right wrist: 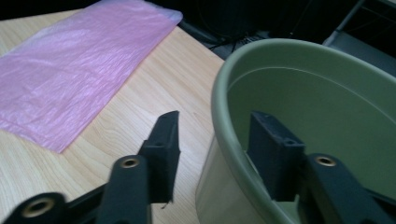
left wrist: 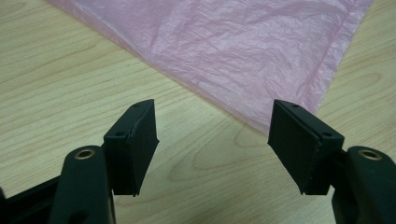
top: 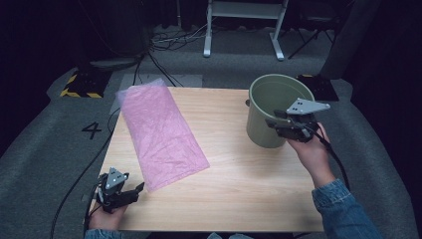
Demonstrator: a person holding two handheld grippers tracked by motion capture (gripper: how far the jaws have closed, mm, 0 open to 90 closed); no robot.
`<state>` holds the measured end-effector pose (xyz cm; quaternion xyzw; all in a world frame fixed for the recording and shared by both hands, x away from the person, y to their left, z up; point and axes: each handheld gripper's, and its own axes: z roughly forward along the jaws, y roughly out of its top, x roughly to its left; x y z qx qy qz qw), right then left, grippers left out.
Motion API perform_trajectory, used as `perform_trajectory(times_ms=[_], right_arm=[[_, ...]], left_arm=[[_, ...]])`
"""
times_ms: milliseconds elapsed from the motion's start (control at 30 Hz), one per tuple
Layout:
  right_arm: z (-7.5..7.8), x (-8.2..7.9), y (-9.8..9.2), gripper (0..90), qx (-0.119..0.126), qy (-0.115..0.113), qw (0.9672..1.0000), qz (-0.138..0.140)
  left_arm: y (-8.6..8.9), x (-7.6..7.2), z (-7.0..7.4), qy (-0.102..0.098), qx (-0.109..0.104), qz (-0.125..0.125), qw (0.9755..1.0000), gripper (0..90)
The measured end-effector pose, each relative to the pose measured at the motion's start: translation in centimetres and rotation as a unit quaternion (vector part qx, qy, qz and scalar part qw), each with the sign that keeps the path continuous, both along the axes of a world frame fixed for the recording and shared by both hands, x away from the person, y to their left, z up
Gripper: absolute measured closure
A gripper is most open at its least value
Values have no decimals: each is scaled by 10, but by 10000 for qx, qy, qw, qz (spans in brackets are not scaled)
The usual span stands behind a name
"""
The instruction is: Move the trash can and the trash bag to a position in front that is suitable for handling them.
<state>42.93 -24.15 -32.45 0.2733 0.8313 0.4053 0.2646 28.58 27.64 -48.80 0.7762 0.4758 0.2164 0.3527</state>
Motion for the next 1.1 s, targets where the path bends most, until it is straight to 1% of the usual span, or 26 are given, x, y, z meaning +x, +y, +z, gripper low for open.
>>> perform_trajectory(times_ms=[67, 100, 133, 167, 233, 300, 333, 367, 467, 500, 567, 600, 633, 667, 700, 733, 767, 800, 867, 900, 933, 1000, 1100], right_arm=[[-1, 2, 2, 579, -48, -3, 10000, -4], [-3, 8, 5, 609, -168, 53, 9998, -40], [-3, 8, 5, 609, -168, 53, 9998, -40], [-3, 11, 6, 649, -191, 89, 9998, -31], [-2, 13, 6, 677, -209, 123, 9997, -23], [-1, 15, 6, 705, -163, 199, 9997, 11], [-1, 15, 6, 705, -163, 199, 9997, 11], [0, 16, 7, 736, -102, 301, 9995, 90], [1, 16, 7, 753, -77, 352, 9992, 150], [2, 13, 9, 756, -2, 441, 9987, 257], [2, 9, 10, 756, 36, 488, 9982, 355], [2, 9, 10, 756, 36, 488, 9982, 355], [2, 2, 13, 755, 58, 523, 9974, 490], [2, 2, 13, 755, 58, 523, 9974, 490], [2, -5, 15, 753, 106, 595, 9962, 626], [2, -8, 16, 750, 133, 629, 9956, 686], [2, -12, 18, 744, 150, 651, 9949, 754], [2, -12, 18, 744, 150, 651, 9949, 754], [1, -20, 21, 725, 156, 667, 9939, 866], [0, -29, 26, 717, 207, 706, 9919, 1035], [0, -33, 28, 718, 234, 735, 9907, 1118], [0, -38, 31, 719, 270, 767, 9887, 1260], [-1, -48, 35, 712, 291, 788, 9865, 1409]], left_arm=[[0, 0, 0, -5, -1, -3, 10000, 325], [0, 1, -1, 3, -23, -1, 10000, 325], [0, 1, -1, 3, -23, -1, 10000, 325], [-1, 1, -1, 16, -11, -22, 10000, 325], [-2, 3, -2, 31, -15, -41, 10000, 325], [-3, 4, -2, 37, 4, -73, 10000, 325], [-3, 4, -2, 37, 4, -73, 10000, 325], [-3, 4, -1, 31, 15, -88, 10000, 325], [-4, 5, -1, 27, 10, -109, 9999, 325], [-4, 6, -1, 39, 14, -106, 9999, 325], [-5, 6, -1, 34, 2, -108, 9999, 325], [-5, 6, -1, 34, 2, -108, 9999, 325], [-5, 7, -1, 35, 0, -116, 9999, 325], [-5, 7, -1, 35, 0, -116, 9999, 325], [-5, 7, -1, 25, 8, -122, 9999, 325], [-5, 7, -1, 17, 23, -125, 9999, 325], [-5, 7, -1, 19, 20, -125, 9999, 325], [-5, 7, -1, 19, 20, -125, 9999, 325], [-6, 7, -1, 32, 7, -126, 9999, 326], [-6, 7, -1, 34, 30, -136, 9999, 326], [-7, 7, -1, 43, 6, -126, 9999, 326], [-7, 8, -1, 37, 29, -149, 9999, 327], [-8, 9, -1, 42, 47, -167, 9998, 327]])
